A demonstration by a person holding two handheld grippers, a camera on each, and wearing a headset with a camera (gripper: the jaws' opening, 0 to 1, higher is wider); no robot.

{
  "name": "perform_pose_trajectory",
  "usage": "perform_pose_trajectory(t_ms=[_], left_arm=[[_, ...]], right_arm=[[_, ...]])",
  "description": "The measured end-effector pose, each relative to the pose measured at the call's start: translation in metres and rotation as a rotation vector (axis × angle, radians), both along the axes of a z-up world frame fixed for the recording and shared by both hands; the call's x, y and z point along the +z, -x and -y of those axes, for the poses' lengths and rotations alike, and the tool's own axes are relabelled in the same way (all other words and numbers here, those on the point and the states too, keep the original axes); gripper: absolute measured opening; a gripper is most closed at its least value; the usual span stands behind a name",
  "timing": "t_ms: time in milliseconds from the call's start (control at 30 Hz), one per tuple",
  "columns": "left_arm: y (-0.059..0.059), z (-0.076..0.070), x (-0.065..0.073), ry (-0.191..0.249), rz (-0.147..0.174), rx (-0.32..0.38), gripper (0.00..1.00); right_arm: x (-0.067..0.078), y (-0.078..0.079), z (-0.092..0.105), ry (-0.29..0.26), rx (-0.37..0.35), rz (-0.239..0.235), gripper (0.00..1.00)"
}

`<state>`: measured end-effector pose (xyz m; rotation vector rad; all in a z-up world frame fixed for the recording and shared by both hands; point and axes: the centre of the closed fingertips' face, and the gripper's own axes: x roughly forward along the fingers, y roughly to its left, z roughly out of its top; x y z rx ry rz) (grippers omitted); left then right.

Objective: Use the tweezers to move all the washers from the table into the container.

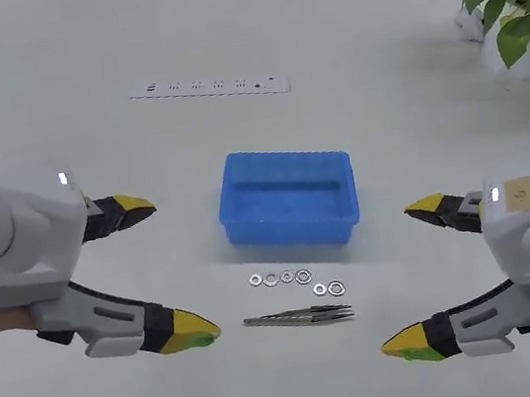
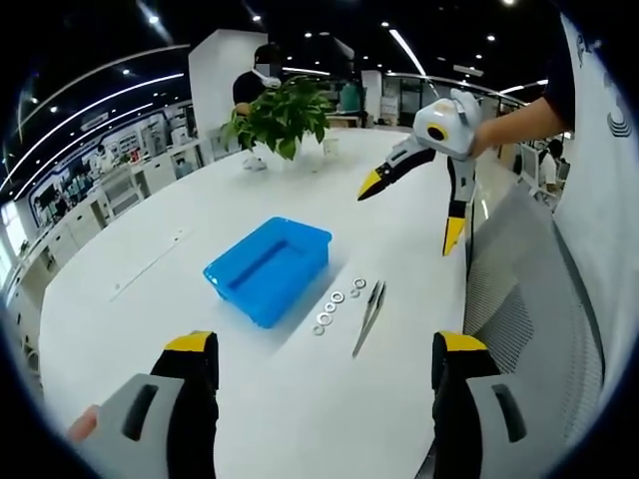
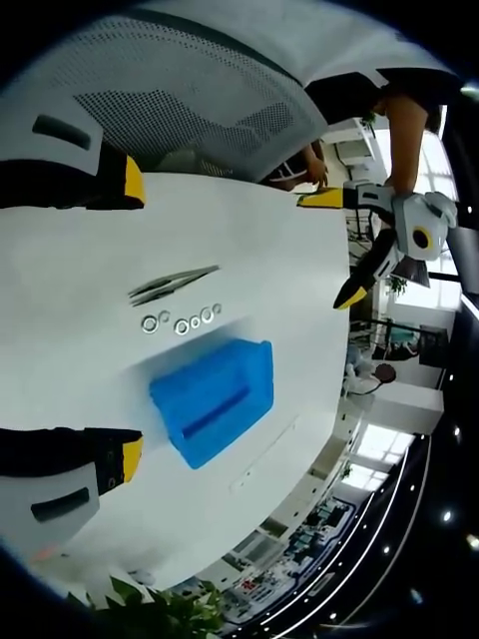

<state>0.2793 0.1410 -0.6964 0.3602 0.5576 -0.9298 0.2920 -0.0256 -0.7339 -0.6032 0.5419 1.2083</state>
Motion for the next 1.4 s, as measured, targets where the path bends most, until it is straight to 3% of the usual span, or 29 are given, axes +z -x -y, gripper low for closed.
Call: perform_pose_trajectory(t_ms=[167,567,667,800,1133,1233,1300,1400], left_arm=[[0.001,0.001,-0.003,-0.011,-0.011,-0.005,0.93],[0.005,0.005,0.003,-0.002,0.003,-0.010,0.94],[0.007,0.002,0.001,-0.054,0.018,-0.029,0.94],[0.008,0.003,0.001,-0.039,0.008,-0.025,0.94],[0.005,0.001,-0.005,-0.050,-0.001,-0.023,0.94],[0.002,-0.003,-0.014,-0.088,0.012,-0.023,0.93],[0.001,-0.004,-0.018,-0.096,0.010,-0.020,0.91],[0.001,-0.006,-0.023,-0.062,-0.030,0.013,0.91]], right_arm=[[0.002,-0.002,0.000,-0.004,-0.009,0.007,0.91],[0.005,0.002,-0.001,0.002,-0.014,0.017,0.90],[0.005,0.002,-0.003,0.010,-0.006,0.018,0.90],[0.004,0.004,-0.004,0.017,0.005,0.006,0.89],[0.006,0.001,-0.004,0.006,0.001,0.018,0.87],[0.007,-0.002,-0.003,0.007,-0.009,0.025,0.85],[0.007,-0.005,-0.001,0.009,-0.023,0.035,0.84],[0.007,-0.006,0.000,0.010,-0.025,0.035,0.80]])
